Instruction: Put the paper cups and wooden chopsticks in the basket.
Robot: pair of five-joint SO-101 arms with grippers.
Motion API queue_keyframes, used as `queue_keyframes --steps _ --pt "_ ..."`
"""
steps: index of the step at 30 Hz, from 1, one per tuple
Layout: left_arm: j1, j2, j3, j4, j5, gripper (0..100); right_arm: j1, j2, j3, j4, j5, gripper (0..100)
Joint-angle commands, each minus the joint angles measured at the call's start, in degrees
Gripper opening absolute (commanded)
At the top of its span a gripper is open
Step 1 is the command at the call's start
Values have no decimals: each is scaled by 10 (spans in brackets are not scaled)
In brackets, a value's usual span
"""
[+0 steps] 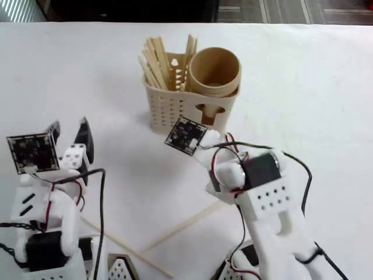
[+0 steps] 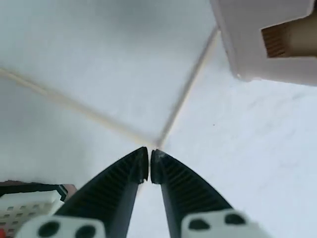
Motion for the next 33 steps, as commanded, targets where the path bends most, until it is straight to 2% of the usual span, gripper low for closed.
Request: queue_keyframes --steps 1,4,9,22,33 --pt "-16 -55 65 -24 5 187 -5 43 24 -48 -24 96" --pt "-16 -95 107 -23 5 187 -5 82 51 -93 -50 124" --pt "-16 -141 149 -19 5 187 -5 137 75 -145 -49 122" --pt "-16 -142 156 -7 4 187 7 309 88 -259 -49 122" --pt "-16 -142 156 -7 4 187 59 306 80 -276 -49 122"
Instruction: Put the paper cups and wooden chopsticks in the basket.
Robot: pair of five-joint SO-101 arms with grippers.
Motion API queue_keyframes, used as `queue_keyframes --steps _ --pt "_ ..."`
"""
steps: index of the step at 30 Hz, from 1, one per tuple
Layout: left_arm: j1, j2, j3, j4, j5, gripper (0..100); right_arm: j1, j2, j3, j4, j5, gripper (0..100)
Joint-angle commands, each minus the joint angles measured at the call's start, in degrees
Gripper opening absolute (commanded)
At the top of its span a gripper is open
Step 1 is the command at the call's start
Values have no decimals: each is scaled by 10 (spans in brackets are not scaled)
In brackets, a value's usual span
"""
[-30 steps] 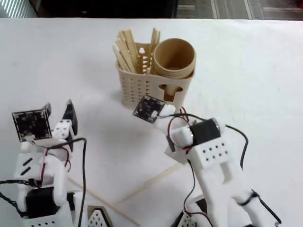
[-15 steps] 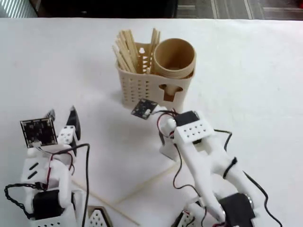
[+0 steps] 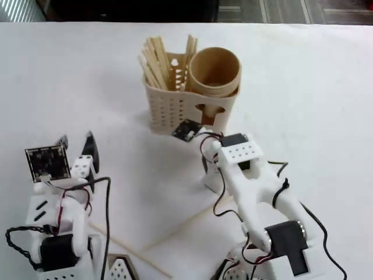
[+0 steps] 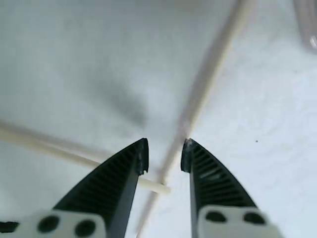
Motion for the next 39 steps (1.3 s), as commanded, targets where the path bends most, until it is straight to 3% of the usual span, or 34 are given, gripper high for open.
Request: queue_keyframes --steps 1,11,14,15,22,39 --pt "-5 -4 -2 0 4 187 6 -7 -15 -6 -4 122" --pt "-5 -4 -2 0 3 187 -1 90 -17 -73 -4 118" --pt "-4 -4 -2 0 3 187 -3 99 -28 -64 -4 48" --pt "-4 -4 -2 0 3 187 -11 99 -30 -64 -4 14" --pt "-4 -4 -2 0 2 187 -87 82 -28 -29 33 19" --pt "-4 -4 -1 0 2 187 -175 -313 -95 149 33 19"
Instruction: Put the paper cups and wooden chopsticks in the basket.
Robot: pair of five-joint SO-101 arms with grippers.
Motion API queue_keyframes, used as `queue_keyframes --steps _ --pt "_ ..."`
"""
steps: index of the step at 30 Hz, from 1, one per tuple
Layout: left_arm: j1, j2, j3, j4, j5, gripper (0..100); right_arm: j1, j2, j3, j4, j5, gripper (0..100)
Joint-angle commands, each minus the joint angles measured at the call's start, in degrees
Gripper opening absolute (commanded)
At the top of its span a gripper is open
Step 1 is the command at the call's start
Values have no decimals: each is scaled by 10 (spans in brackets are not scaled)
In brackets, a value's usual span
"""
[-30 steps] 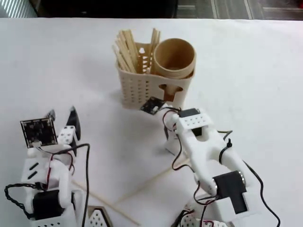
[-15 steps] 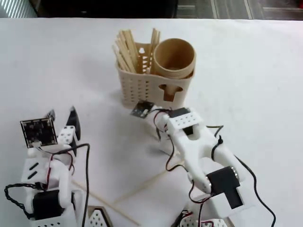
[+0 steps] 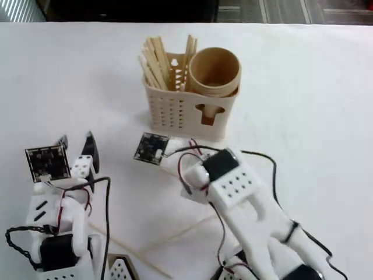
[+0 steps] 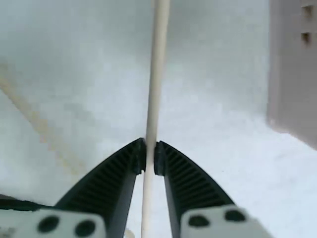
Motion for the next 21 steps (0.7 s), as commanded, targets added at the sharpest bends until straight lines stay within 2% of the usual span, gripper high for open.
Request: queue_keyframes --steps 1,7,11,14,21 --pt "-4 -4 -1 -1 2 187 -3 -80 -67 15 4 19" --pt "-5 -4 10 -5 2 187 -3 -119 -172 -3 0 19" --pt "-5 -4 10 -5 2 161 -3 -116 -242 -65 -47 19" --pt "-5 -4 10 -5 0 134 -5 -115 -264 -146 -75 19" --pt "-5 -4 10 -5 0 148 -3 -86 -263 -376 -121 19"
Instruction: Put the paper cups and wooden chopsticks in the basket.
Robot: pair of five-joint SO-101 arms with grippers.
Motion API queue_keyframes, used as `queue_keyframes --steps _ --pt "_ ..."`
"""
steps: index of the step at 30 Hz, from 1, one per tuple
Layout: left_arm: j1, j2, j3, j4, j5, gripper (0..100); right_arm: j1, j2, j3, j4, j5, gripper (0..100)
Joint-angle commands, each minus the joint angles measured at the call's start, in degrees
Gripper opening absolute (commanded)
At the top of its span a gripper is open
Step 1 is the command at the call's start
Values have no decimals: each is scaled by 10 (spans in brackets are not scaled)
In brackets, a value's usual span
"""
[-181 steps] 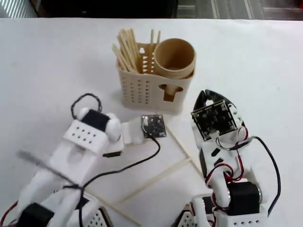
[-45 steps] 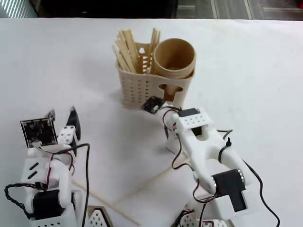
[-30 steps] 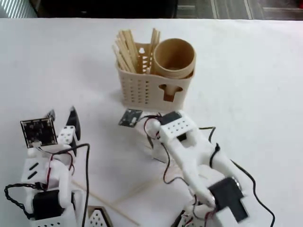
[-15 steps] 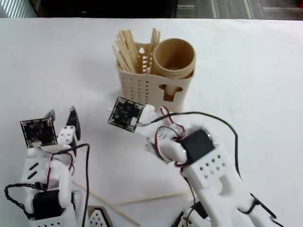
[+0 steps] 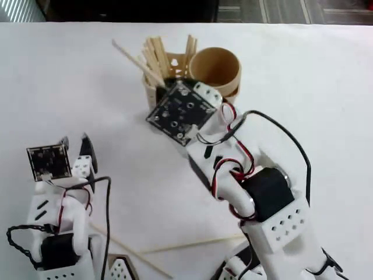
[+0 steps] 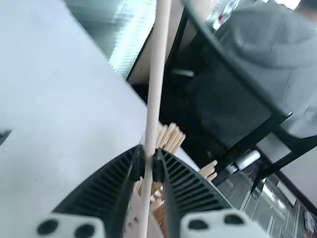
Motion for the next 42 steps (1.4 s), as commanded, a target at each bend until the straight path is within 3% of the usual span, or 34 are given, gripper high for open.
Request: queue_keyframes --steps 1,10,18,21,26,32,37,42 --pt "-5 -4 -1 -5 0 148 -3 28 -26 -122 -19 19" --pt "-5 -4 -1 -5 0 148 -1 175 -26 -358 -41 19" --pt "-5 -4 -1 -6 0 148 74 269 -25 -365 -130 23" --pt "-5 -4 -1 -6 0 148 87 284 -30 -323 -170 43" --pt "-6 -4 -1 -6 0 148 85 241 -31 -246 -205 202" --pt "-37 -4 1 -22 4 148 76 151 -30 -66 -201 152" --pt "-39 -4 1 -22 1 151 71 124 -25 110 -111 152" --pt "-60 -4 0 -22 3 151 19 119 18 259 -45 152"
